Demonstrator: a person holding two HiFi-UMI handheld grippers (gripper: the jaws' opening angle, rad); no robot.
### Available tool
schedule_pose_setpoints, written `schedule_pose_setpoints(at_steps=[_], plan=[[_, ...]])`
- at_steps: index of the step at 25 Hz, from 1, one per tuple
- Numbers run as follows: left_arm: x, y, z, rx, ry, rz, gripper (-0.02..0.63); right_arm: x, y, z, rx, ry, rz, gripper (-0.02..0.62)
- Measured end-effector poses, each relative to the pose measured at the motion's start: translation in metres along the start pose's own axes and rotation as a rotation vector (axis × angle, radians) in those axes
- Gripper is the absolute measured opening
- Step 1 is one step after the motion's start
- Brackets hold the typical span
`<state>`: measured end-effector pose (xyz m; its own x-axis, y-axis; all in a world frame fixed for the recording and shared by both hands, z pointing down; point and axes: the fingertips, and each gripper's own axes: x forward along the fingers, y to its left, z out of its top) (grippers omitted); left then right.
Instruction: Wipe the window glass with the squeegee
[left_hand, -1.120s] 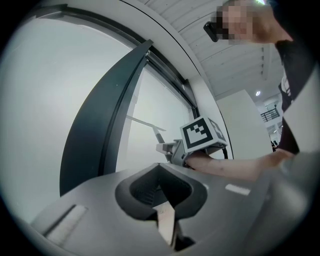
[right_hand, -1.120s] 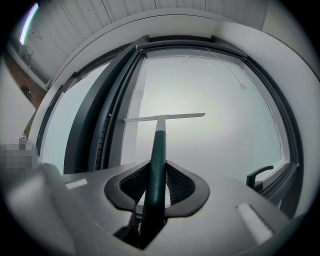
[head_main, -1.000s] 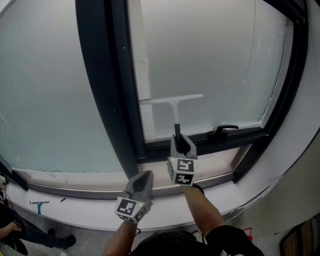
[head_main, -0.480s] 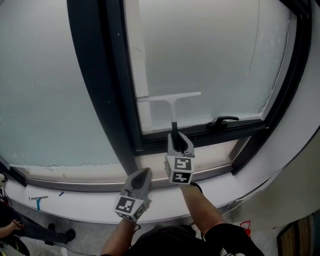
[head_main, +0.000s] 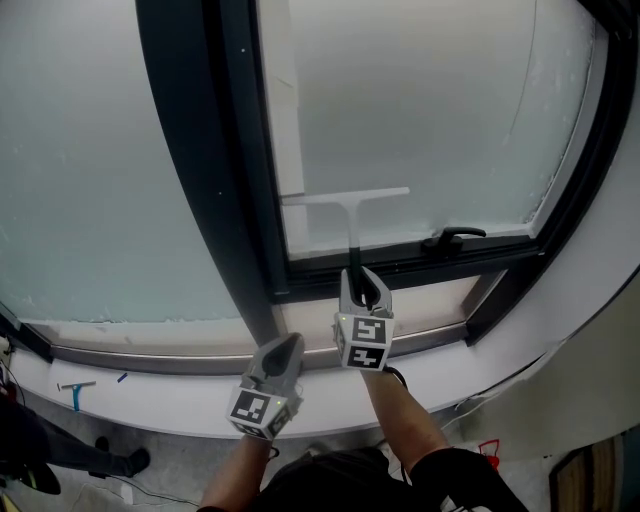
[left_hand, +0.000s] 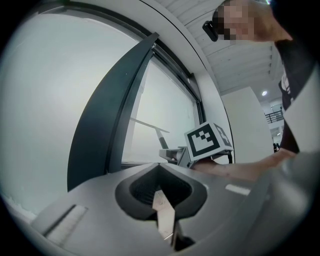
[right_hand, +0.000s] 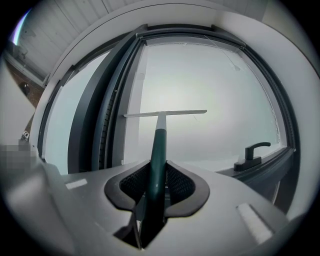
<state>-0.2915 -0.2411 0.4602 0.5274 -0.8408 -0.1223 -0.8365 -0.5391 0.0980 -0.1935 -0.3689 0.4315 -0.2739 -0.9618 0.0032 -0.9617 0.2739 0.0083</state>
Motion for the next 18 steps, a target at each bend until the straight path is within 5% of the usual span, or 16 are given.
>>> schedule_pose_setpoints(at_steps=[18], plan=[[-0.005,0.014,-0.023,-0.036,0.049,0.021,-0.002,-0.011,0.000,-0.034,-0.015,0.051,0.000,0.095]])
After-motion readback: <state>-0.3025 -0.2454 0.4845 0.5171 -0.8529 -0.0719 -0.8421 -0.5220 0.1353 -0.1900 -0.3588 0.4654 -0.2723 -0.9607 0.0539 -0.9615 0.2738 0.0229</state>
